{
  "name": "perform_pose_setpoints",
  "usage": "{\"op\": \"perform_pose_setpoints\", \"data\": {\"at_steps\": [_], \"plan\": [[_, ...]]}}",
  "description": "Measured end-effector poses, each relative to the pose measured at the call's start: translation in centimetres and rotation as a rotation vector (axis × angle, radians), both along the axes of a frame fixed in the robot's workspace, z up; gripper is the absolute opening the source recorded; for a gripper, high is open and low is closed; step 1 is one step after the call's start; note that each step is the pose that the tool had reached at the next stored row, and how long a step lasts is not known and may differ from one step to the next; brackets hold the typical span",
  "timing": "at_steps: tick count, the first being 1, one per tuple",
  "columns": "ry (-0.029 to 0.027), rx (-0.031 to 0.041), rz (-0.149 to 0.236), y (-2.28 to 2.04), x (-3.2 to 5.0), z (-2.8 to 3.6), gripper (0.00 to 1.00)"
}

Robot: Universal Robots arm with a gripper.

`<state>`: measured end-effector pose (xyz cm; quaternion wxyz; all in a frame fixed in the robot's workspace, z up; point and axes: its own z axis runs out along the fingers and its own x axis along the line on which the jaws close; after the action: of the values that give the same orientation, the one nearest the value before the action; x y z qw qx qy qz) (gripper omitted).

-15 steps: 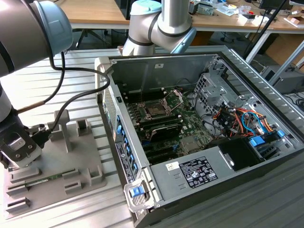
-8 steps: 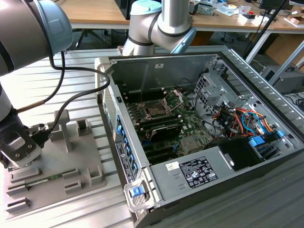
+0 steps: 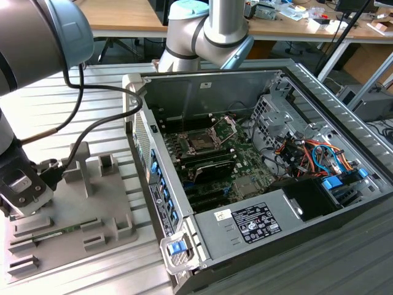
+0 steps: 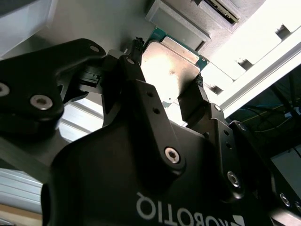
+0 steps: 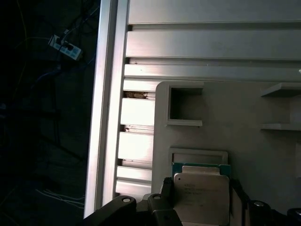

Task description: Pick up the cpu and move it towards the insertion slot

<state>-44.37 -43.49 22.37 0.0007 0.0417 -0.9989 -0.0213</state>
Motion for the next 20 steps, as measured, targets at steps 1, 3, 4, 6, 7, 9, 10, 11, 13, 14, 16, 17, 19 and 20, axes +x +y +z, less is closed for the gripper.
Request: {"op": "perform_pose_setpoints", "data": {"at_steps": [1, 3, 4, 6, 7, 9, 10, 11, 13, 14, 16, 17, 19, 20], "plan": [[0.0000, 0.0000, 0.000, 0.00, 0.00, 0.04, 0.55], [0.0000, 0.0000, 0.000, 0.00, 0.00, 0.12, 0.55], [0.0000, 0.0000, 0.000, 0.00, 0.00, 0.15, 0.55], [0.0000, 0.0001, 0.000, 0.00, 0.00, 0.24, 0.55], [-0.0001, 0.0001, 0.000, 0.00, 0.00, 0.29, 0.55], [-0.0001, 0.0001, 0.000, 0.00, 0.00, 0.39, 0.55], [0.0000, 0.0001, 0.000, 0.00, 0.00, 0.42, 0.55], [-0.0001, 0.0002, 0.000, 0.00, 0.00, 0.44, 0.55], [0.0000, 0.0002, 0.000, 0.00, 0.00, 0.50, 0.55], [0.0000, 0.0002, 0.000, 0.00, 0.00, 0.53, 0.55], [0.0000, 0.0004, 0.000, 0.00, 0.00, 0.62, 0.55], [0.0000, 0.0004, 0.000, 0.00, 0.00, 0.66, 0.55], [-0.0001, 0.0007, 0.000, 0.00, 0.00, 0.72, 0.55], [-0.0001, 0.0008, 0.000, 0.00, 0.00, 0.74, 0.55]]}}
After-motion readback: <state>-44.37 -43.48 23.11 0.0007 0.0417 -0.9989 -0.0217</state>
